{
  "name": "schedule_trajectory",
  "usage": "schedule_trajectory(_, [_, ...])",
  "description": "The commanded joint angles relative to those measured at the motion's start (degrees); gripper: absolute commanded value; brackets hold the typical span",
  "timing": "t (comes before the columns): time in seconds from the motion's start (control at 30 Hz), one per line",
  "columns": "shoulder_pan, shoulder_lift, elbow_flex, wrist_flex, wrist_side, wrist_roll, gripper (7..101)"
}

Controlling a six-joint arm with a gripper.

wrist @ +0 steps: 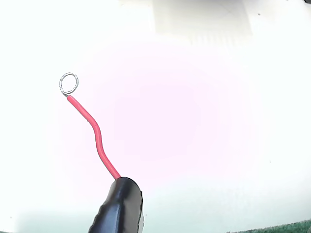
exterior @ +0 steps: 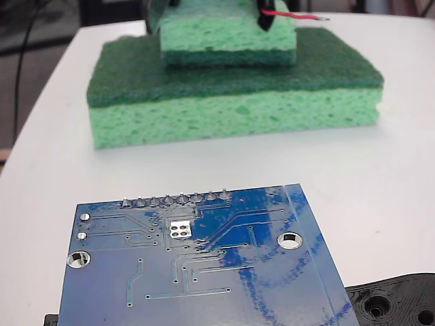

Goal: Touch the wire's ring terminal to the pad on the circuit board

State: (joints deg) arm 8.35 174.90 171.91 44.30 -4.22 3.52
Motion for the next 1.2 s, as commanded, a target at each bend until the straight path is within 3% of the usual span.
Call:
schedule_trajectory(0.03, [0.0, 0.09, -0.26, -0.18, 0.09, 0.18, 100.3])
schedule_trajectory(0.43, [2.29, -7.65, -8.26, -0.18, 0.97, 1.32, 100.3])
schedule_trajectory(0.73, [6.86, -14.68, -11.6, -3.87, -1.23, 2.9, 100.3])
schedule_trajectory(1.2, [5.98, -39.73, -25.75, -10.81, 0.0, 5.27, 100.3])
